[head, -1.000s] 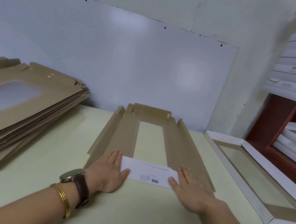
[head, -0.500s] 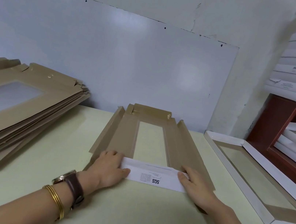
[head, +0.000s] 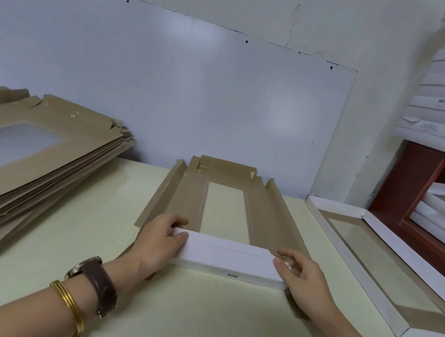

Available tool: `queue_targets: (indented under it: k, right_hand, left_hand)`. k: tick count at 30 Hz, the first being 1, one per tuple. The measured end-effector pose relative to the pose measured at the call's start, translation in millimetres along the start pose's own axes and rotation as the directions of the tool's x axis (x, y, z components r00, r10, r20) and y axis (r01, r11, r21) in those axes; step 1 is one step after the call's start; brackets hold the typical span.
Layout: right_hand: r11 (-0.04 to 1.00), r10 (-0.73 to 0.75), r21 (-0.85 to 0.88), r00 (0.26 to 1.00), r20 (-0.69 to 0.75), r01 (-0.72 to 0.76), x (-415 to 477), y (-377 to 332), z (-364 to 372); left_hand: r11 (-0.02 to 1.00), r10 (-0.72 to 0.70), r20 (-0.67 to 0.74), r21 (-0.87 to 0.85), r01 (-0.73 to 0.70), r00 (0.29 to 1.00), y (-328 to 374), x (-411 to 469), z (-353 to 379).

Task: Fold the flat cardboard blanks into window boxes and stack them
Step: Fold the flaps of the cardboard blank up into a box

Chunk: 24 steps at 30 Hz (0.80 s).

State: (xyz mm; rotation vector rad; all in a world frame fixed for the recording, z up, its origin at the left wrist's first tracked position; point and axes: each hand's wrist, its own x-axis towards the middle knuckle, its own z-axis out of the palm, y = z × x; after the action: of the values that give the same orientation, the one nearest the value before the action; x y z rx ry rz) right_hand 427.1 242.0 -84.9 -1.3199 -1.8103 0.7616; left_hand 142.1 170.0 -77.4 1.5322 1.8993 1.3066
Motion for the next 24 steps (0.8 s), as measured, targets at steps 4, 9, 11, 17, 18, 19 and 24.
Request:
queue_targets:
  k: [4,9,11,17,18,19,24]
  right_hand:
    - [1.000,-0.013,0.022,1.000,-0.006,0.014,-1,2,1]
    - [0.974,-0.092,-0.201,0.994,0.059,0.102,-13,8,8]
    - [0.917,-0.147,-0.359,0.985,0.095,0.172,-18,7,10]
    - [0.791,-0.342,-0.427,0.896,0.285,0.438,-29,-10,32]
    - [0.786,-0.356,-0.405,0.877,0.321,0.467,-32,-15,39]
    - [0.774,-0.370,-0.391,0.857,0.357,0.497,-33,-19,48]
    - [0.708,-0.228,-0.498,0.830,0.509,0.500,-40,-24,77]
  left_hand:
    - [0.994,0.073,0.010,0.075,-0.074,0.997,-3,-5,1]
    - [0.952,0.175,0.094,0.239,-0.192,0.980,-7,-16,2]
    - [0.904,0.216,0.131,0.348,-0.249,0.967,-7,-22,5]
    - [0.702,0.378,0.359,0.489,-0.518,0.853,-5,-37,22]
    - [0.706,0.376,0.397,0.462,-0.537,0.837,-4,-38,28]
    - [0.708,0.370,0.421,0.449,-0.545,0.828,-3,-39,34]
    - [0.631,0.256,0.549,0.529,-0.568,0.796,2,-42,51]
